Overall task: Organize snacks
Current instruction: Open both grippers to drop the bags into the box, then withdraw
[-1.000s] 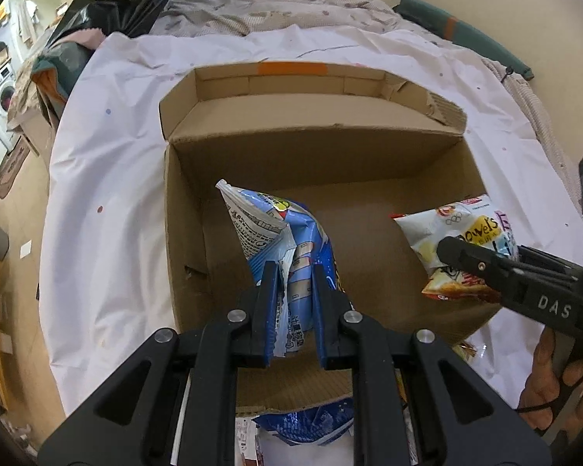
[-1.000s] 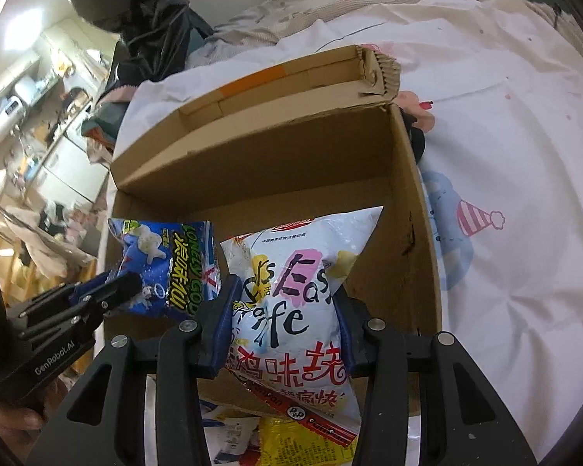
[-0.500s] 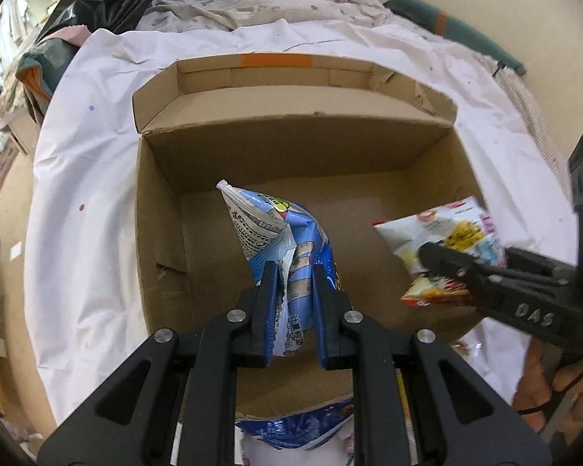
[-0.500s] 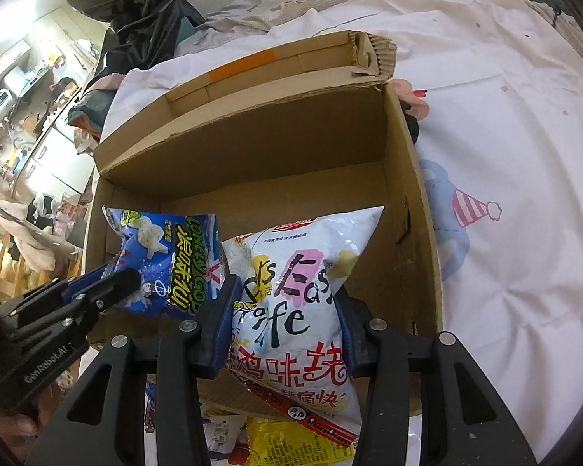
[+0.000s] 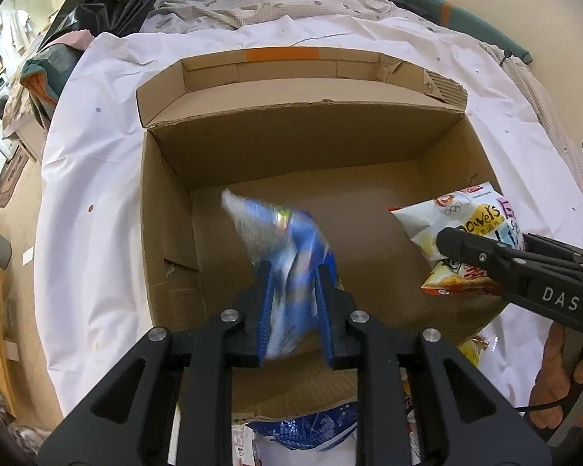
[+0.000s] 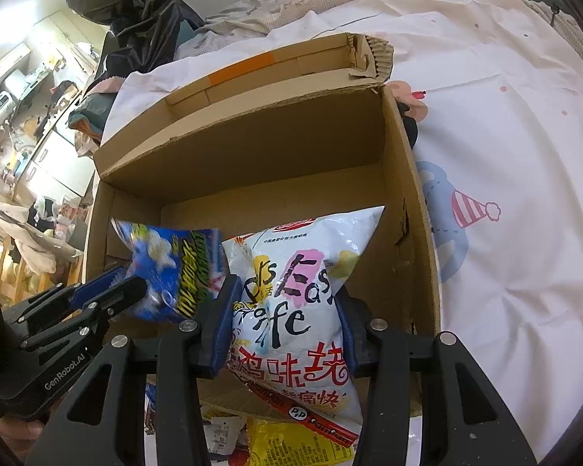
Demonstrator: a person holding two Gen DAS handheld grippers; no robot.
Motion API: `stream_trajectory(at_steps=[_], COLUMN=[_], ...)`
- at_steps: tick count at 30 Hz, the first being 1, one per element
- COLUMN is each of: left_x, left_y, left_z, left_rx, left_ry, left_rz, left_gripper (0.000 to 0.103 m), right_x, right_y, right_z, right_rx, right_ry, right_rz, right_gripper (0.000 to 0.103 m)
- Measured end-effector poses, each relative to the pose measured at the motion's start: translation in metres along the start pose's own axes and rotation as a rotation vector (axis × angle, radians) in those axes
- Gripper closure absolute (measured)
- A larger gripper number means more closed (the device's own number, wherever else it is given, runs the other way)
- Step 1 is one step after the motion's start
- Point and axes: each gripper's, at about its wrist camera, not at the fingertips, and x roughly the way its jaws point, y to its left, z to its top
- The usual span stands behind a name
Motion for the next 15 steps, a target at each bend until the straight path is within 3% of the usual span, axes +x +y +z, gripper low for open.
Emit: stream_trajectory(at_steps=[1,3,5,8,9,15], left_x=[0.000,-0.001,-0.006,-0.012,-0.014,-0.017], left_y=[0.000,-0.001,0.000,0.001,0.001,0.003], left_z=[0.000,0.000,0.000,0.001,0.002,0.001], left_rx=[0.002,0.002,-0.005,-0.013,-0.019,-0.029], left_ry=[0.002,0.002,-0.018,-0.037,-0.045,-0.047], left_rz=[0.002,0.008,0.015,0.026,0.026,0.011], left_gripper=[0.080,0.057,0.046,0.023,0.020,0.020], right_x=[0.000,-0.001,-0.004,-0.010,-0.013,-0.014], right_y=[-0.001,-0.002,-0.002,-0.004,-0.004,-0.004], right_z=[0.000,0.001,0.002,0.003,0.003,0.005], right_rx=[0.006,0.016,0.020,0.040,0.044,0.046], right_ry=[-0.003,-0.010,-0.025,-0.062,-0.077,-0.080], right_rz=[0.004,0.015,0.021,0.040,0.040,0.037], right_gripper=[0.055,0.054,0.052,0.024,0.019,0.018])
